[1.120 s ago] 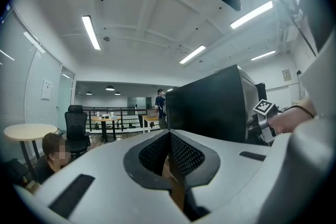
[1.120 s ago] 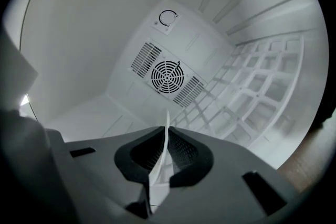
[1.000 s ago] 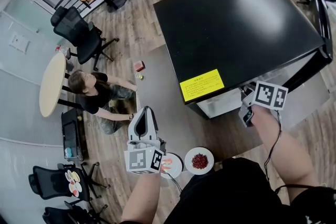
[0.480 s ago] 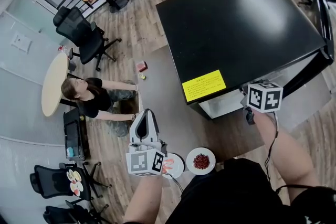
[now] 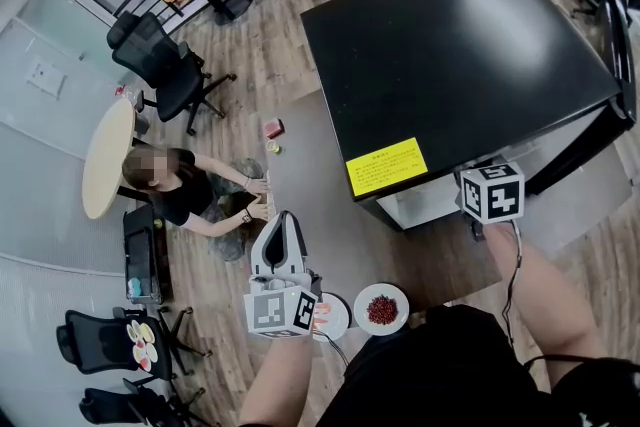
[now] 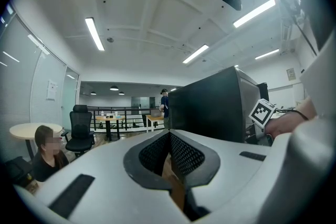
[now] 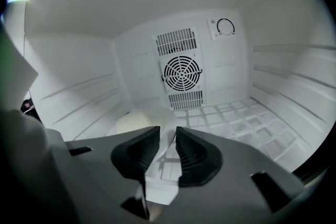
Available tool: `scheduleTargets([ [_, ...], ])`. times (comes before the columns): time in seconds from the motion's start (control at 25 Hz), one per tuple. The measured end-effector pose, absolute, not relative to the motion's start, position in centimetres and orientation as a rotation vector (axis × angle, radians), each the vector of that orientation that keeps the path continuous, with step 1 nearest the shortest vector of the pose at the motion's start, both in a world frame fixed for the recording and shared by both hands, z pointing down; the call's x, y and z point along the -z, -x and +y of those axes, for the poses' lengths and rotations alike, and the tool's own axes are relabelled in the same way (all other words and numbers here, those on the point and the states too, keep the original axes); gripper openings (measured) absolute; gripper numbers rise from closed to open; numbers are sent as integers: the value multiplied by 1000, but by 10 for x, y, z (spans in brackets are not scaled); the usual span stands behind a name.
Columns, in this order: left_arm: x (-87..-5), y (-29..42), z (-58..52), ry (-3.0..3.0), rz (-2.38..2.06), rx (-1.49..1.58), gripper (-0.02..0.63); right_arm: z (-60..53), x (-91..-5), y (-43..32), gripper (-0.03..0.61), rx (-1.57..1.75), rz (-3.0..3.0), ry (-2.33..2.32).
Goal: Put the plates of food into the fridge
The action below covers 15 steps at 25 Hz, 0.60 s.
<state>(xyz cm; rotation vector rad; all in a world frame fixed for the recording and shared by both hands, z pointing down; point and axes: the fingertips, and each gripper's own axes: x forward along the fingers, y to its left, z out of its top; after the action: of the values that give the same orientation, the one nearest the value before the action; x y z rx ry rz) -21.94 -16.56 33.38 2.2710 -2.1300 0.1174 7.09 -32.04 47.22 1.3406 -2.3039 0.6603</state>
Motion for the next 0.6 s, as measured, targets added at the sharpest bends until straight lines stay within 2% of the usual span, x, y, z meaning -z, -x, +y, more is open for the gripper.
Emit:
scheduleTargets([
  [0.6,-321,185,-156,-2268,-2153,-121,3,-319,-430,-104,74,-366,-2346,-1420],
])
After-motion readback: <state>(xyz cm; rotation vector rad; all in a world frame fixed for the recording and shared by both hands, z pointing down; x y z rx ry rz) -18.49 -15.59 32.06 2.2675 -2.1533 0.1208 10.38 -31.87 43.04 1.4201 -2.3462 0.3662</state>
